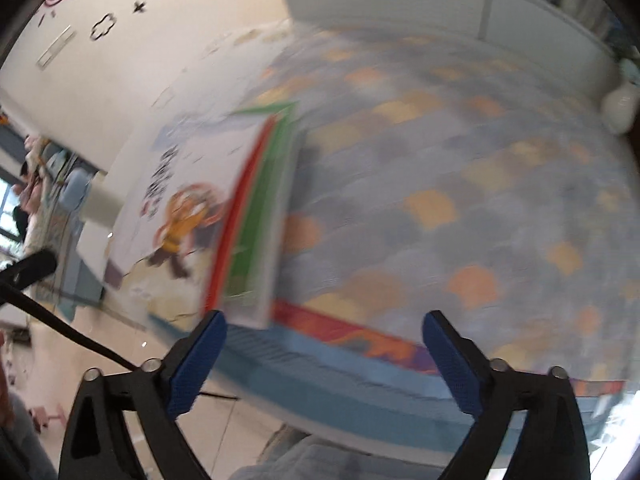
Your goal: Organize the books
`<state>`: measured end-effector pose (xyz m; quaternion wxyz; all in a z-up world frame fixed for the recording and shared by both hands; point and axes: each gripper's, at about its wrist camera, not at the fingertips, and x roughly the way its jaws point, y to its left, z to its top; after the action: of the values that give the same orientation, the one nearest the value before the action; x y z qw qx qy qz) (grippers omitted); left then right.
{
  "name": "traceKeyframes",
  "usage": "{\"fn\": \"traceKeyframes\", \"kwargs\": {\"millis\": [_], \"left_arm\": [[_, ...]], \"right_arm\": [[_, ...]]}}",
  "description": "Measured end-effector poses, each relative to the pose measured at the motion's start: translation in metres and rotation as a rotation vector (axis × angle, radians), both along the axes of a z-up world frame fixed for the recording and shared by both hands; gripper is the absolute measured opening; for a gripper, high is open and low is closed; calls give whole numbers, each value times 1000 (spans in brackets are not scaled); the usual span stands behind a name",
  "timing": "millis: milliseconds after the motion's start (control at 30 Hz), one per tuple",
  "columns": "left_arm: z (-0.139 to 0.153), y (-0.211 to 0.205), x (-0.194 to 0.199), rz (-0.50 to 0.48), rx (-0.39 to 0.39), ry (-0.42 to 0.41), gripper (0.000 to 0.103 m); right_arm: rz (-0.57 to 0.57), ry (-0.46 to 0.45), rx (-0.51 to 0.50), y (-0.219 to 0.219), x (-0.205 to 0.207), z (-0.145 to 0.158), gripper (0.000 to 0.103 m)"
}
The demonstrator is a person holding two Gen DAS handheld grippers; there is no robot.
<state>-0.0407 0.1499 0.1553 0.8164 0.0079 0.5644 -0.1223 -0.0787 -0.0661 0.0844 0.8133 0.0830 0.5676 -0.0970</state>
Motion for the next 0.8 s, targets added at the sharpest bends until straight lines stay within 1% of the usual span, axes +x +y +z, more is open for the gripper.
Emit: {"fn": "traceKeyframes", "kwargs": {"millis": [67,167,200,233,267,333,400,433,467,533,600,633,700,733,767,800], "left_arm": [[0,-24,-6,-13,19,-12,86],[-4,-70,-21,-52,76,-35,86],[-9,-92,-27,-72,88,-28,86],[-11,-104,-31,-80,85,-22,86],[-14,-119,-37,-92,68,-9,86],[-24,-151,-48,-104,-5,25,86],[-38,-187,-61,-117,-66,47,87],[-47,-208,-68,-133,-65,46,87],[-54,-222,-72,-149,-54,39,87],[-74,-261,-83,-229,21,57,87],[-92,-295,-92,-329,41,89,87],[-97,-307,-95,-351,41,95,87],[-106,-330,-97,-357,37,80,87],[-109,-336,-96,-342,35,57,87],[-113,-340,-93,-313,30,13,87],[-119,-344,-89,-257,26,-51,87]], "right_arm": [[-18,-6,-35,-22,-11,7,103],[-29,1,-77,-62,-27,9,103],[-28,5,-84,-73,-33,12,103],[-23,7,-90,-83,-37,14,103],[-11,5,-99,-96,-43,18,103],[23,-17,-136,-123,-56,28,103],[43,-42,-183,-142,-65,30,103],[50,-54,-215,-157,-72,32,103],[47,-55,-230,-172,-77,31,103],[22,-38,-217,-195,-86,24,103],[-26,-7,-169,-226,-94,8,103],[-40,7,-155,-236,-97,1,103],[-65,24,-144,-262,-105,-13,103],[-69,17,-170,-273,-110,-17,103],[-72,12,-196,-278,-113,-20,103],[-72,1,-226,-286,-118,-23,103]]}}
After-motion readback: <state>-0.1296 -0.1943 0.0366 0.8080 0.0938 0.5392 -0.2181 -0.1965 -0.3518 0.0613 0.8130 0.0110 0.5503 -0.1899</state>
